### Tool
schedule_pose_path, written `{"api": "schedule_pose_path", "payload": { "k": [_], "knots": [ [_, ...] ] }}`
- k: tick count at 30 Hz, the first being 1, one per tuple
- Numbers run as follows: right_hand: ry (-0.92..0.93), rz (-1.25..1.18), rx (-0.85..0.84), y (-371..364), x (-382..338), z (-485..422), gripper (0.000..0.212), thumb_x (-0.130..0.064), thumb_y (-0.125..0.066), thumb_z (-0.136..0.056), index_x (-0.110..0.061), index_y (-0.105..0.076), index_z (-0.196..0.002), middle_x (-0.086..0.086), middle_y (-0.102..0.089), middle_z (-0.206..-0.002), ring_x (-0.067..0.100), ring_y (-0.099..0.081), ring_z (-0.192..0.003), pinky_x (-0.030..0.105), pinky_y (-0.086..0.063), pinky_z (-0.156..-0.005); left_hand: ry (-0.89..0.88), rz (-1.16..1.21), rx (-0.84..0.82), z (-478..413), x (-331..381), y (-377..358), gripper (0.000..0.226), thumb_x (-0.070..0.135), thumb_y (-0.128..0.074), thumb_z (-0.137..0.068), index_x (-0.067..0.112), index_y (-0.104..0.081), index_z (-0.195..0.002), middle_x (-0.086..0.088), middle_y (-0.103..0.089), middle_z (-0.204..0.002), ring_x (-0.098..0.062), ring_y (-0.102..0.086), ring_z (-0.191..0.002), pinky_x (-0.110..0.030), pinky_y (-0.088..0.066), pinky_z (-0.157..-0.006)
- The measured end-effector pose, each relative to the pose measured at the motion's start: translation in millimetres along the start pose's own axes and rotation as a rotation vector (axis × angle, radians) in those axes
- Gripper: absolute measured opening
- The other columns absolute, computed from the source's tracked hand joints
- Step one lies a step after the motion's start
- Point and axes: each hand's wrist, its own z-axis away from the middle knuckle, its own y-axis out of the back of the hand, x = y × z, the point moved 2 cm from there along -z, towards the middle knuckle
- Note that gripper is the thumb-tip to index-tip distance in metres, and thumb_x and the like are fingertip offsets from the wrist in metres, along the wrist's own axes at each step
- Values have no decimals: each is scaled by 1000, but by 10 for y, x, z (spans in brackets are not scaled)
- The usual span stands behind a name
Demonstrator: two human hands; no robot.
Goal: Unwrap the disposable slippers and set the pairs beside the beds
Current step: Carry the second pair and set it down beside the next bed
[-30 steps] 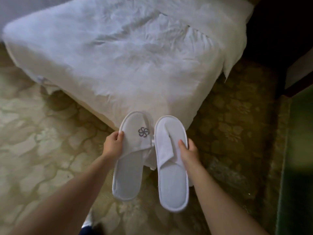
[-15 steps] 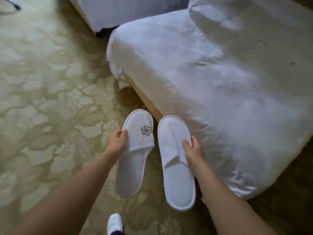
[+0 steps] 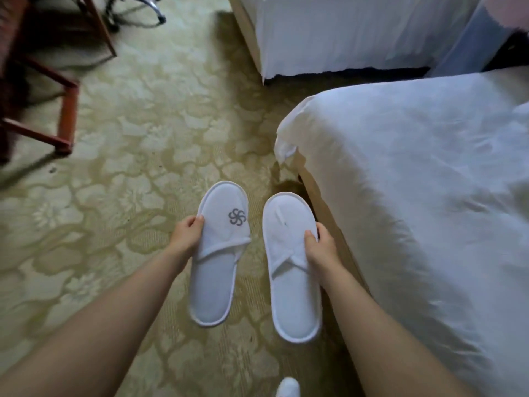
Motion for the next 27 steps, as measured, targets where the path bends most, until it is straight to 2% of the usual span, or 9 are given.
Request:
{"api": "schedule_pose_path", "payload": {
  "k": [3, 7, 12, 17, 20, 22, 25, 27],
  "knots": [
    [24, 5, -31, -99, -299, -332, 40, -24, -39, -98, -13, -43, -135, 11, -54, -130, 25, -51, -115, 32, -40, -91, 25, 33, 38, -274, 233, 93, 29, 26, -40, -98, 10, -62, -108, -12, -58, -99, -22, -53, -91, -35, -44, -81],
    [46, 16, -40, -138, -733, -944, 39, -22, -39, -97, -14, -45, -135, 10, -55, -129, 28, -51, -118, 34, -40, -94, 27, 68, 66, -740, 688, 65, 23, 27, -40, -98, 14, -59, -102, -12, -58, -100, -23, -53, -91, -34, -44, -80],
    [66, 34, -93, -135, -1320, -1931, 40, -22, -40, -95, -13, -45, -134, 9, -55, -130, 29, -51, -119, 43, -42, -103, 30, 92, 125, -1572, 1349, -226, 35, 27, -39, -99, 7, -60, -117, -10, -57, -102, -22, -53, -94, -36, -46, -86],
    [93, 98, -105, 0, -1777, -2897, 39, -22, -41, -94, -14, -46, -132, 11, -56, -129, 31, -53, -117, 48, -42, -103, 42, 125, 143, -2370, 1880, -674, 27, 30, -40, -97, 13, -61, -96, -12, -60, -96, -23, -53, -88, -35, -44, -78],
    [91, 87, -108, 85, -2040, -3326, 38, -18, -41, -95, -10, -44, -132, 14, -55, -131, 31, -52, -119, 47, -41, -104, 51, 138, 140, -2681, 2193, -884, 26, 29, -41, -97, 14, -62, -101, -11, -61, -98, -24, -56, -90, -40, -49, -86],
    [88, 89, -109, 110, -2227, -3582, 39, -17, -40, -97, -9, -42, -135, 14, -52, -133, 30, -50, -120, 40, -40, -104, 57, 134, 134, -2911, 2399, -940, 28, 30, -41, -97, 14, -63, -104, -11, -61, -99, -25, -57, -92, -42, -49, -89],
    [99, 117, -95, 93, -2516, -3967, 40, -16, -40, -97, -9, -41, -136, 13, -52, -134, 28, -49, -122, 29, -38, -94, 57, 144, 118, -3316, 2647, -952, 31, 31, -41, -97, 12, -64, -103, -11, -62, -99, -25, -56, -89, -37, -47, -82],
    [90, 119, -90, 51, -2714, -4165, 42, -18, -39, -97, -10, -39, -138, 12, -49, -138, 29, -47, -125, 32, -39, -97, 52, 138, 118, -3561, 2768, -936, 33, 31, -41, -96, 9, -64, -105, -13, -63, -99, -24, -55, -87, -35, -44, -78]
  ]
}}
